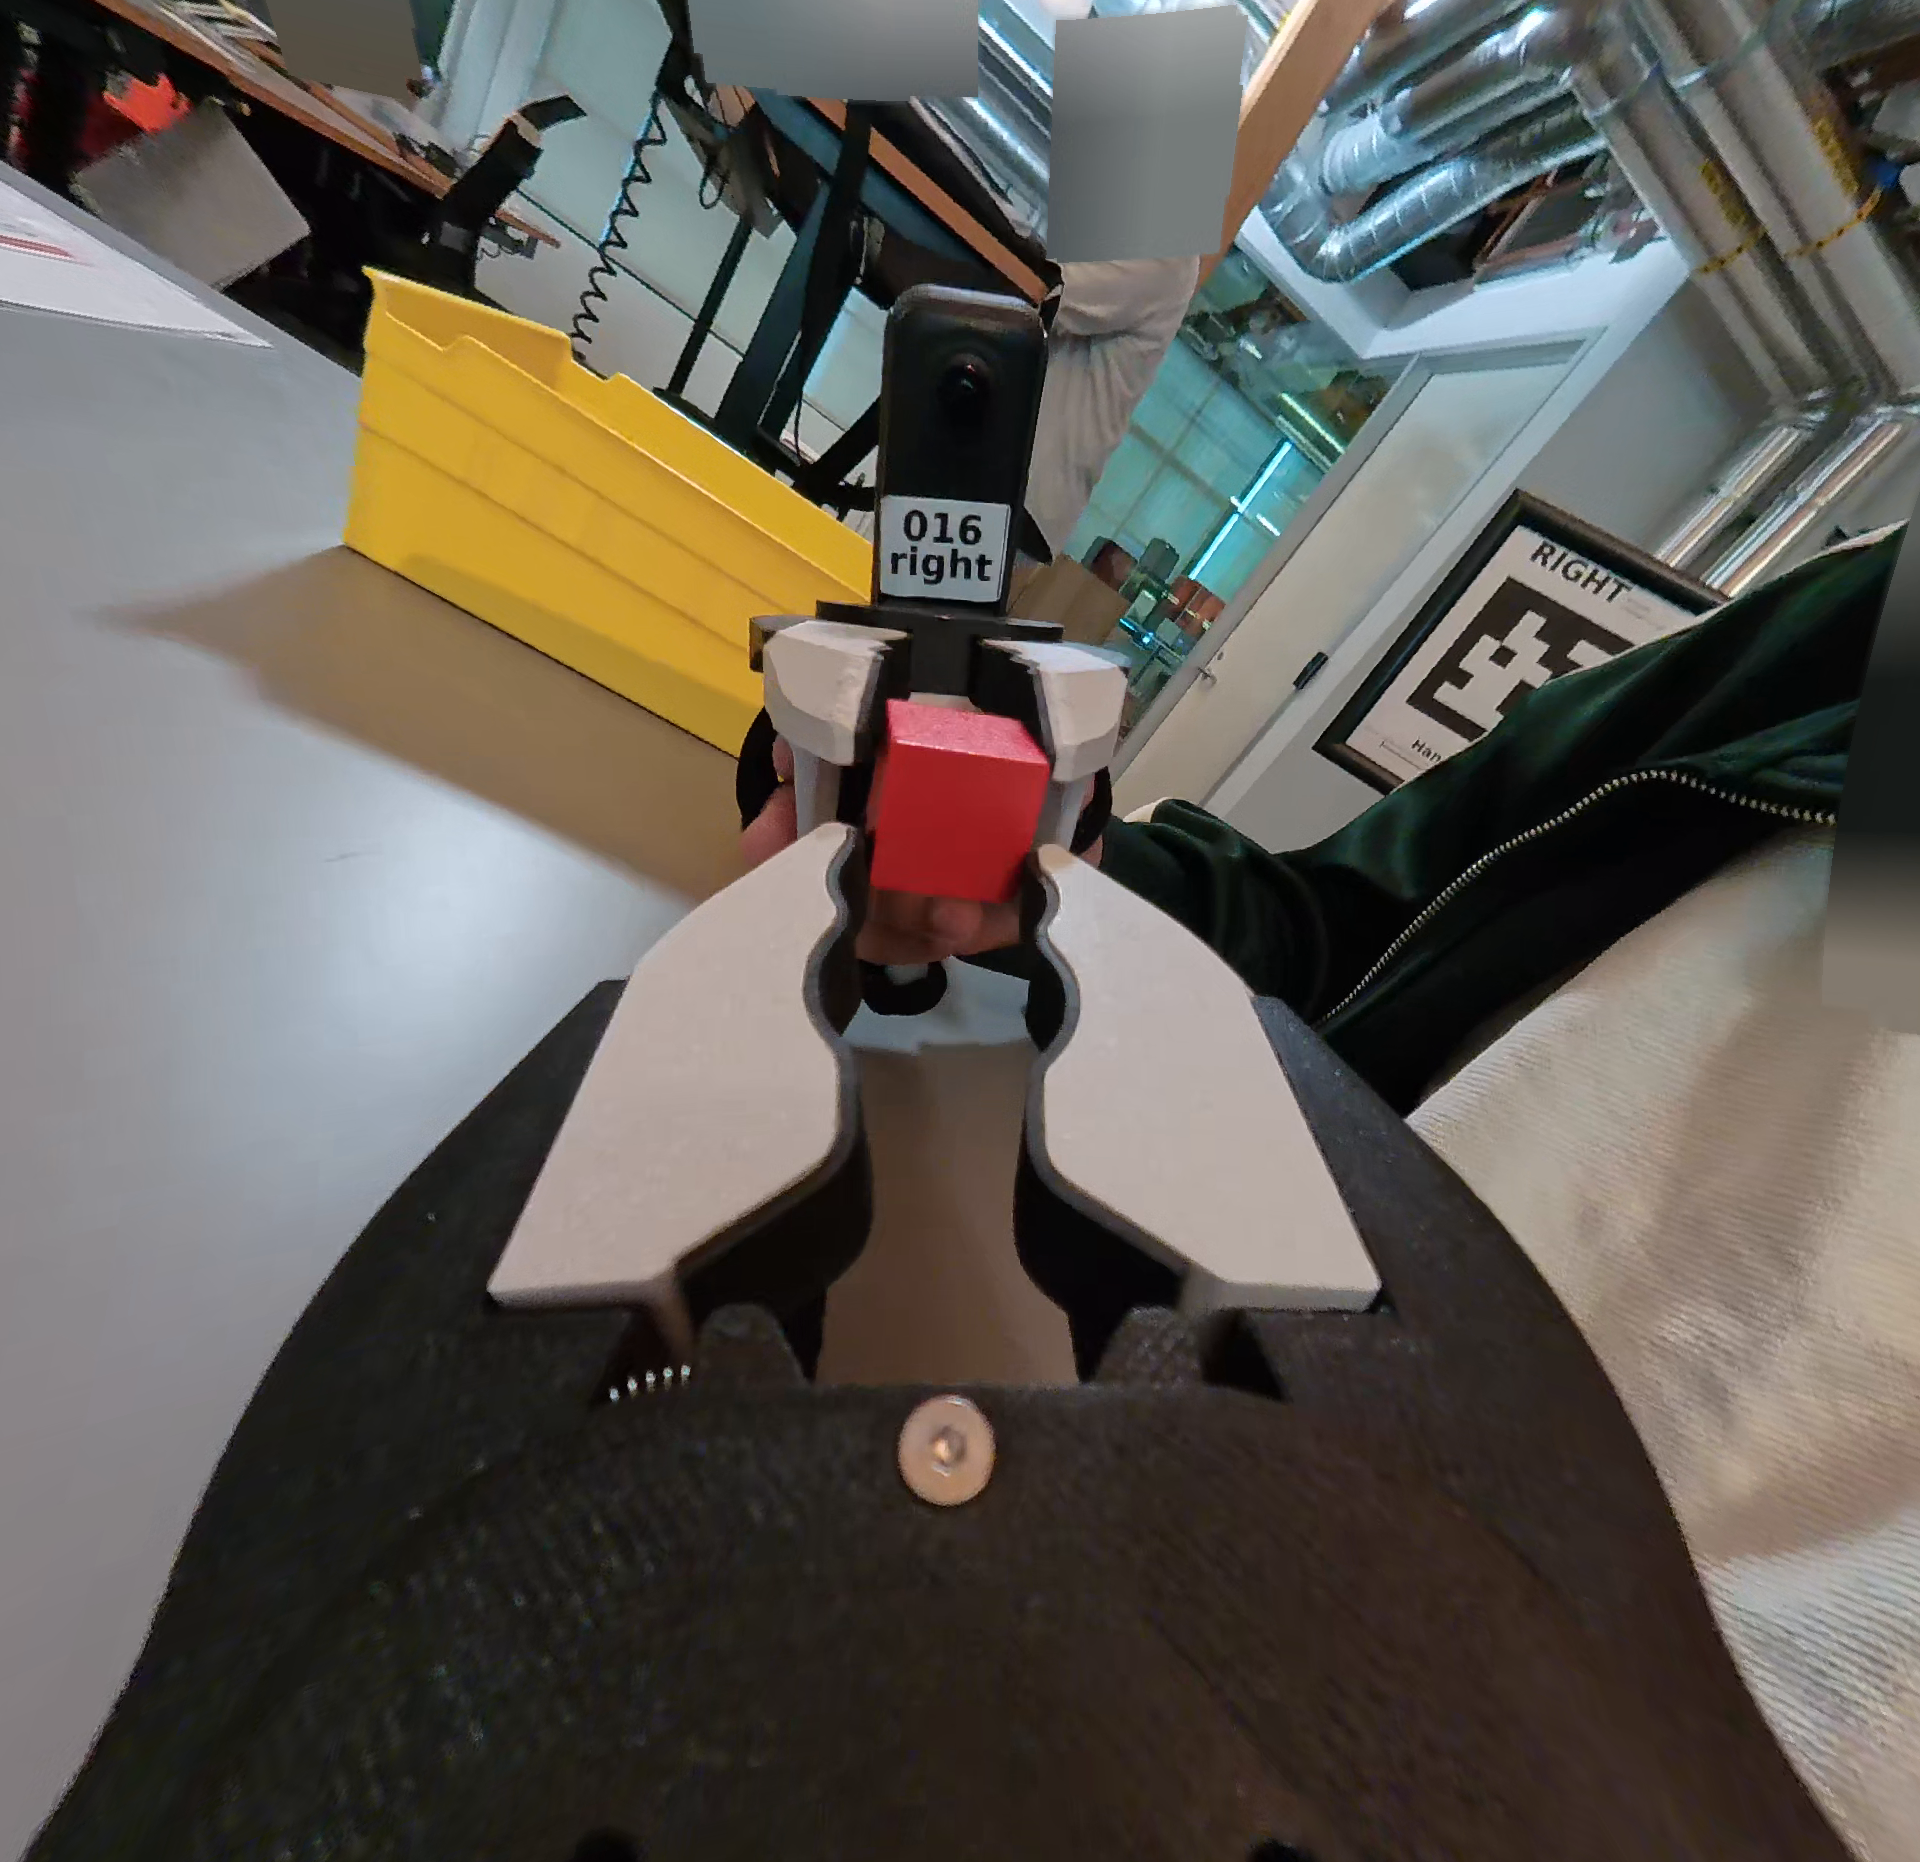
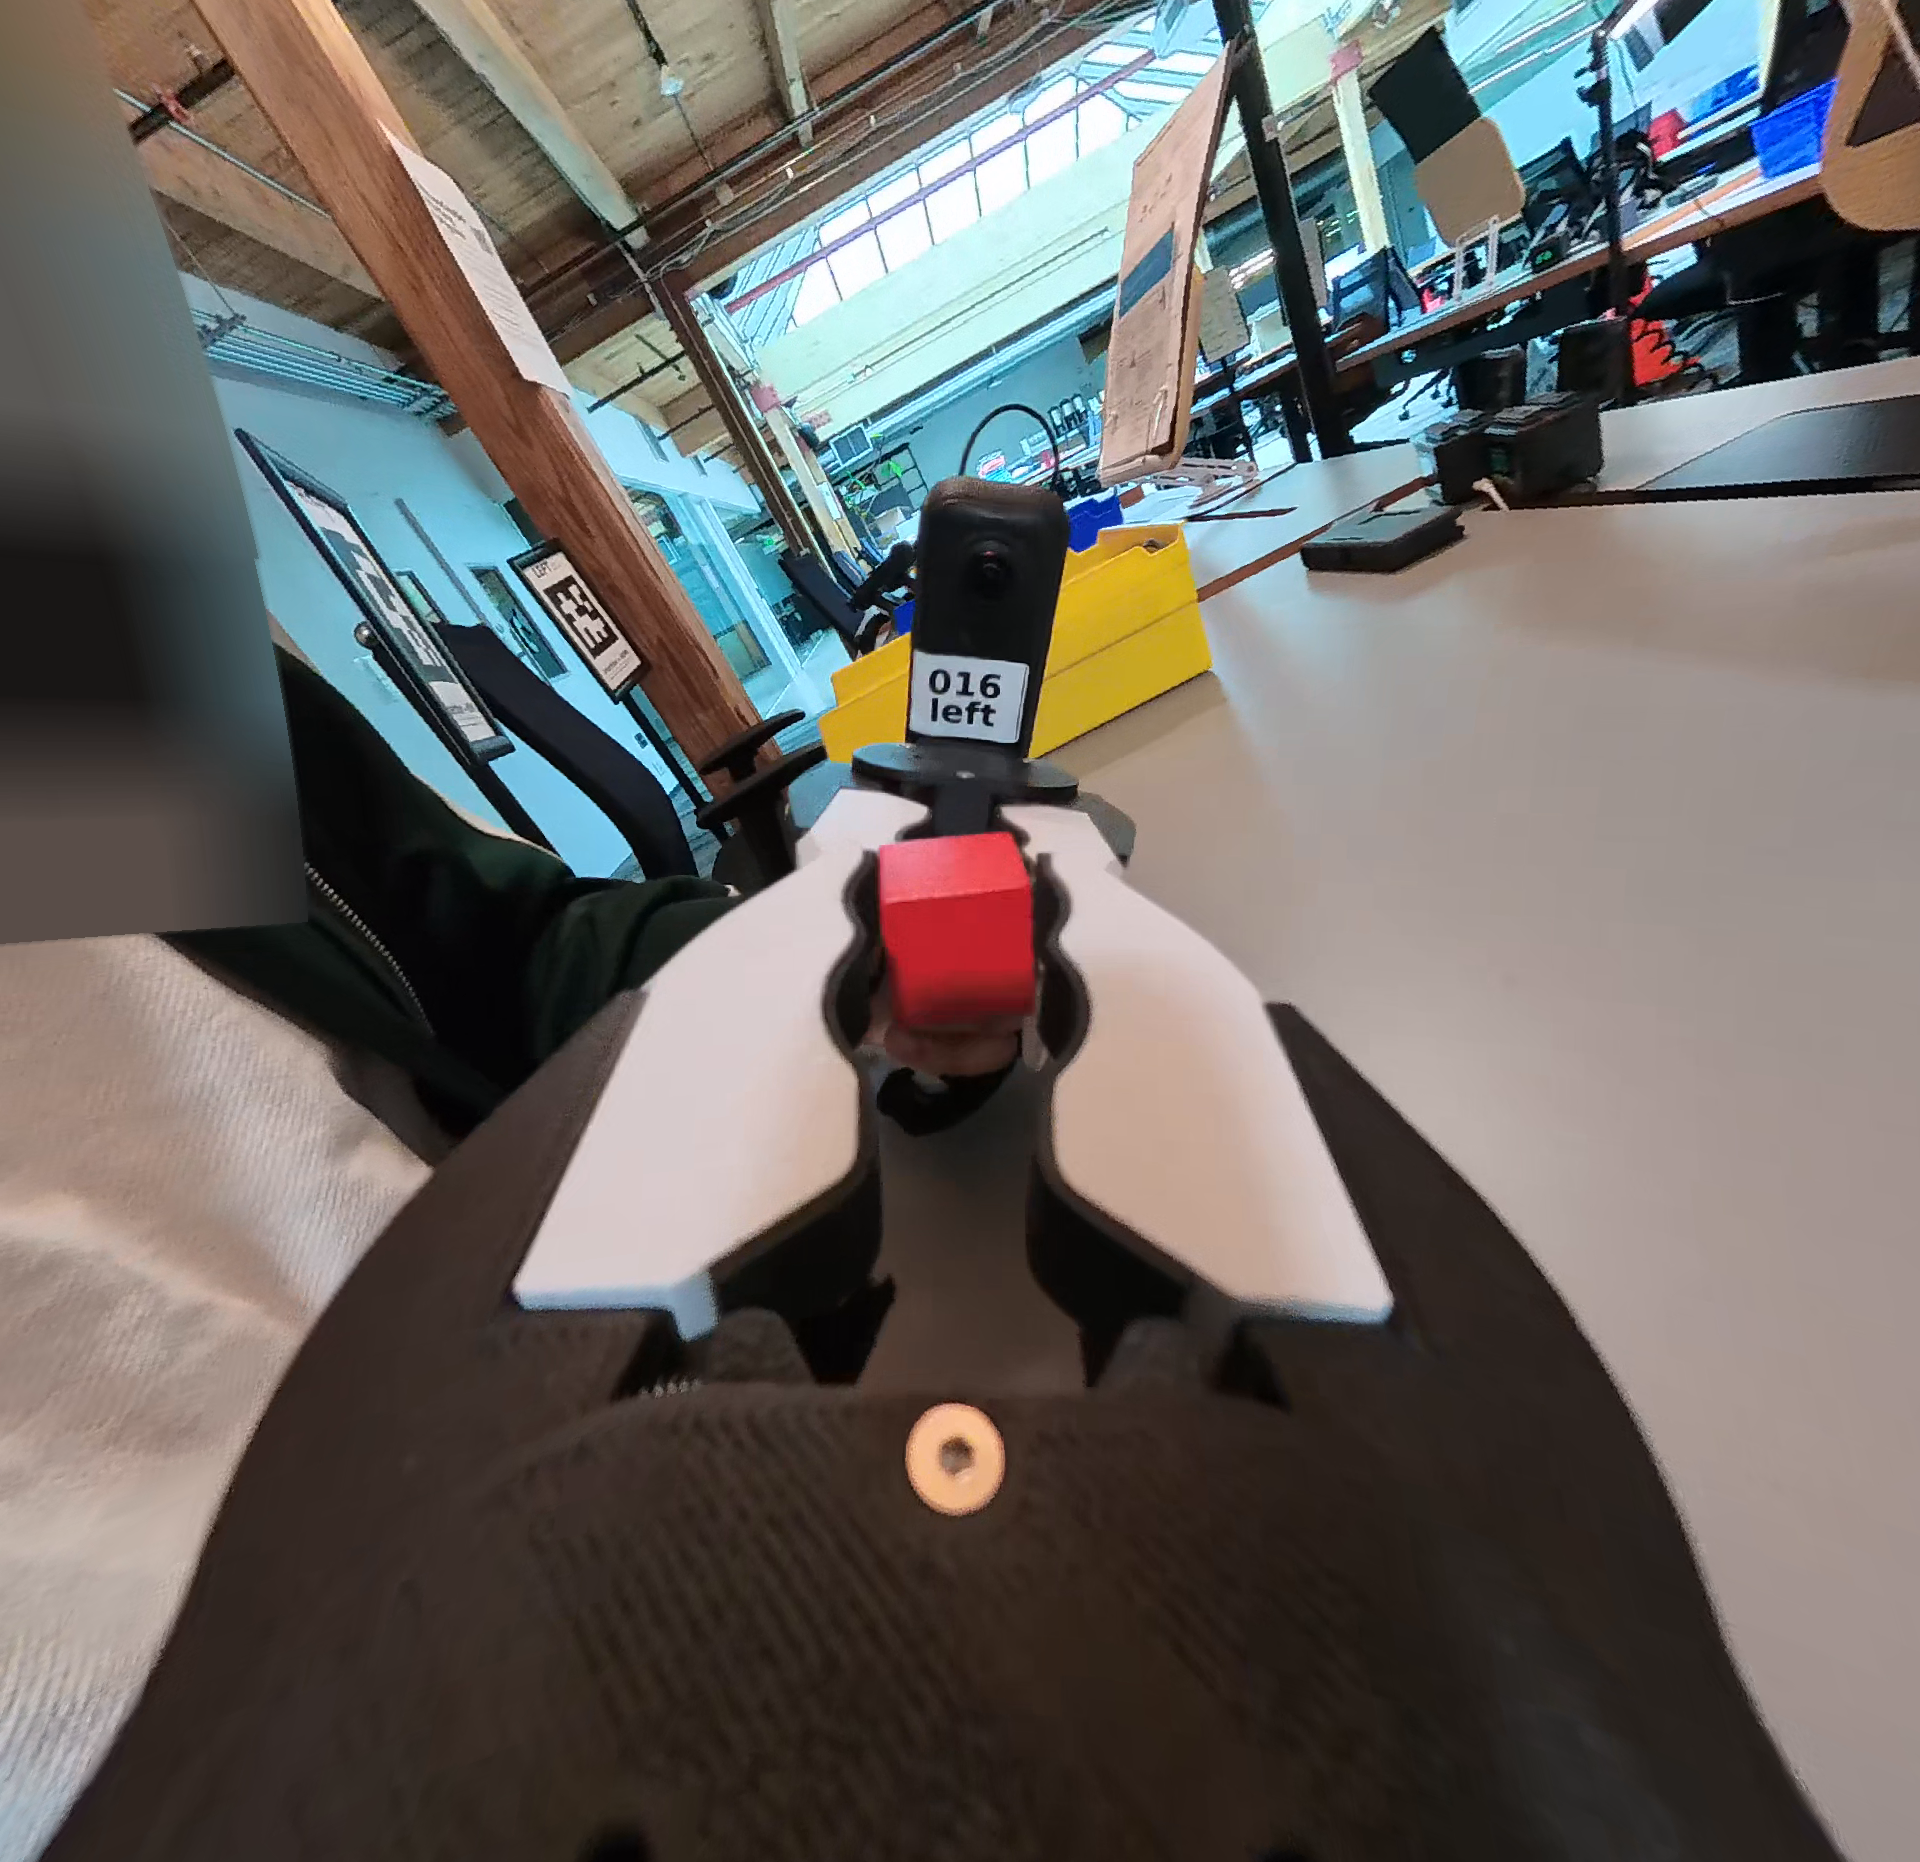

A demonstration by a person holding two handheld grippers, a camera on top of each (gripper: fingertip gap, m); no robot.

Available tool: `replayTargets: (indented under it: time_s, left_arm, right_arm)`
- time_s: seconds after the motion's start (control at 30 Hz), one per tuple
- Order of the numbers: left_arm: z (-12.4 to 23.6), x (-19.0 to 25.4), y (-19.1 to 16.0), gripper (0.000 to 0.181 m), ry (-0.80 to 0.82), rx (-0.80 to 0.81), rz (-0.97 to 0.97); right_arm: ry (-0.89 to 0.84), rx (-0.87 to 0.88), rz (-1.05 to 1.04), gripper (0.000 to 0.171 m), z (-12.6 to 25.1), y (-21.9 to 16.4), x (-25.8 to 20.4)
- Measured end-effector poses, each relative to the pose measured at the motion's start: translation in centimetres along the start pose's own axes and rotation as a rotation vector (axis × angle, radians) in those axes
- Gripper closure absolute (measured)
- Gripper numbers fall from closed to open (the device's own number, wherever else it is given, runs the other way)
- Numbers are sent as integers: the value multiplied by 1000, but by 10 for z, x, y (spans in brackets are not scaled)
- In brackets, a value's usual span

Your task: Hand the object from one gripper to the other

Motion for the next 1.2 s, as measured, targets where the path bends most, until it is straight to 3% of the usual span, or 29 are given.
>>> replayTargets:
  time_s: [0.9, 1.2]
  left_arm:
    - [1, 1, 2, 153, -62, 65, 48]
    - [2, 2, 4, 143, -30, 67, 8]
  right_arm:
    - [30, 21, 42, 143, 1, 3, -4]
    - [36, 118, -72, 144, 10, 8, 2]
Point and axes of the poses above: each gripper's, where its closed fingertips meet, z back along the fingers, y out of its top, x = y × z across the jaws, the point moved 10 cm from there along z, back along the fingers, and after that the axes turned 5 degrees about x, right-handed, at the moved point
